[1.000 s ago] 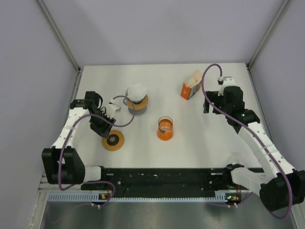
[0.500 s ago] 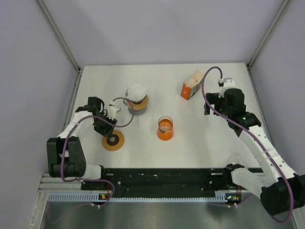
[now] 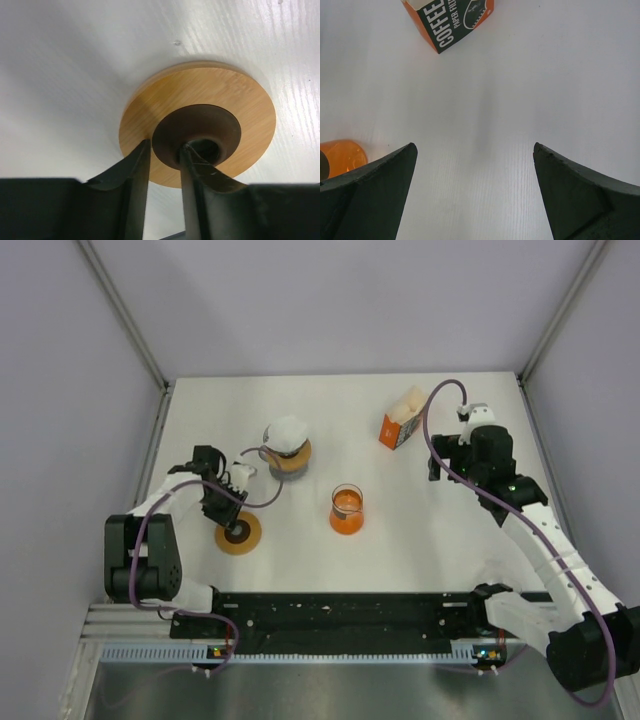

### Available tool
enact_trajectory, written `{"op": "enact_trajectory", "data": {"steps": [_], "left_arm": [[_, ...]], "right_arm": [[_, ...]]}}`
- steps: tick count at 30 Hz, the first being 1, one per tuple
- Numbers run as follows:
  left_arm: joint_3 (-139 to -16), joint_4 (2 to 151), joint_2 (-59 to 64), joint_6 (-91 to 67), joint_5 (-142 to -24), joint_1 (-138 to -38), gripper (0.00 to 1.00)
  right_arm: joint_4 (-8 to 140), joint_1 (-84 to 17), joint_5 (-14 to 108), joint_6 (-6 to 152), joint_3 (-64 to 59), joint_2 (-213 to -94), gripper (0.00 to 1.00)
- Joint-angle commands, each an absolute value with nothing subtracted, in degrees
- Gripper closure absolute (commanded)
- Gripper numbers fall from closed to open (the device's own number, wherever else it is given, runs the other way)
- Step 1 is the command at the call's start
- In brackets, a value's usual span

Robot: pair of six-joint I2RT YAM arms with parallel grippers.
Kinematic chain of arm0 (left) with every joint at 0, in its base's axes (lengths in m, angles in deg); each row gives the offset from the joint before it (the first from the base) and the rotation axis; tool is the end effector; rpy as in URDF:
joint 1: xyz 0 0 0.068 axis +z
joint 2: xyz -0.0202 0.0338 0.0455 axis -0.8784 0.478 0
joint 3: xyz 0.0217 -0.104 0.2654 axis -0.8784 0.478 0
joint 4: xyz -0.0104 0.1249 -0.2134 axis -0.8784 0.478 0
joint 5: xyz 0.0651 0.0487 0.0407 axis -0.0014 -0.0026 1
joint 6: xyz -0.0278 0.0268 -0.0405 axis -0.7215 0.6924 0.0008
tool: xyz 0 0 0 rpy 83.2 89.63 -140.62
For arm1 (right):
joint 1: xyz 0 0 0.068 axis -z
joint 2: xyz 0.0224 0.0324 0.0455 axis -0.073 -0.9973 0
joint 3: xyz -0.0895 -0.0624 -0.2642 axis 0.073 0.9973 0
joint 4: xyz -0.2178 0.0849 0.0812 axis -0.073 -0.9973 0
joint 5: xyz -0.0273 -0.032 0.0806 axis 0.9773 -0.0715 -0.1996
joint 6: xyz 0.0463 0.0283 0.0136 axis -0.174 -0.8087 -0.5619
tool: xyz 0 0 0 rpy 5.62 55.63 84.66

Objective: Place the coffee filter in the dripper

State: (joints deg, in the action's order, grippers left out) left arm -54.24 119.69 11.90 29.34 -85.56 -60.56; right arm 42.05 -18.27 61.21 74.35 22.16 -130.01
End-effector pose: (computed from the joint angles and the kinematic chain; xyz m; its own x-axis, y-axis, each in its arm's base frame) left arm 0.2415 -0.0034 0.1936 -0.8322 0.4764 -0.2836 0.5085 0.8597 -0.0483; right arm 0.1981 0.0454 0.3218 -0.5212 -0.0321 -0.8528 -0.1031 0.9943 0.0255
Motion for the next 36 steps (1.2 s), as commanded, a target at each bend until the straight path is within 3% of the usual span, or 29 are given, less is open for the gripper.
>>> {"op": "enact_trajectory", "data": {"steps": [1,3,10,22,24,27,31,36], "left_arm": [[-50.9,112.2,15.3,28.2,-80.2,-63.5,0.76],[-51.3,112.3,16.9,27.6,-79.2,-63.6,1.0],[-54.0,114.6,14.1,27.0,-81.5,-62.6,1.0],[-71.3,141.1,-2.1,30.3,-109.9,-58.9,1.0],[-76.8,145.1,-4.2,31.0,-115.6,-58.8,1.0],[-86.5,150.9,-3.2,30.1,-123.6,-58.8,1.0],[-97.1,153.4,-2.3,25.3,-135.3,-58.8,1.0],[-103.5,150.6,-2.3,16.7,-139.5,-59.5,1.0]], "right_arm": [[44.1,-18.2,61.1,74.9,21.2,-129.3,0.01],[43.8,-18.2,61.3,74.9,21.2,-129.0,0.01],[43.6,-18.1,57.1,75.6,21.2,-128.0,0.01],[47.9,-18.2,40.1,78.4,20.0,-122.6,0.04],[48.7,-19.1,42.6,77.2,18.9,-122.2,0.06],[48.8,-23.9,45.1,77.5,14.1,-124.2,0.09],[56.5,-38.5,46.3,82.3,10.2,-128.6,0.08],[73.0,-48.1,35.3,84.5,8.1,-133.9,0.05]]}}
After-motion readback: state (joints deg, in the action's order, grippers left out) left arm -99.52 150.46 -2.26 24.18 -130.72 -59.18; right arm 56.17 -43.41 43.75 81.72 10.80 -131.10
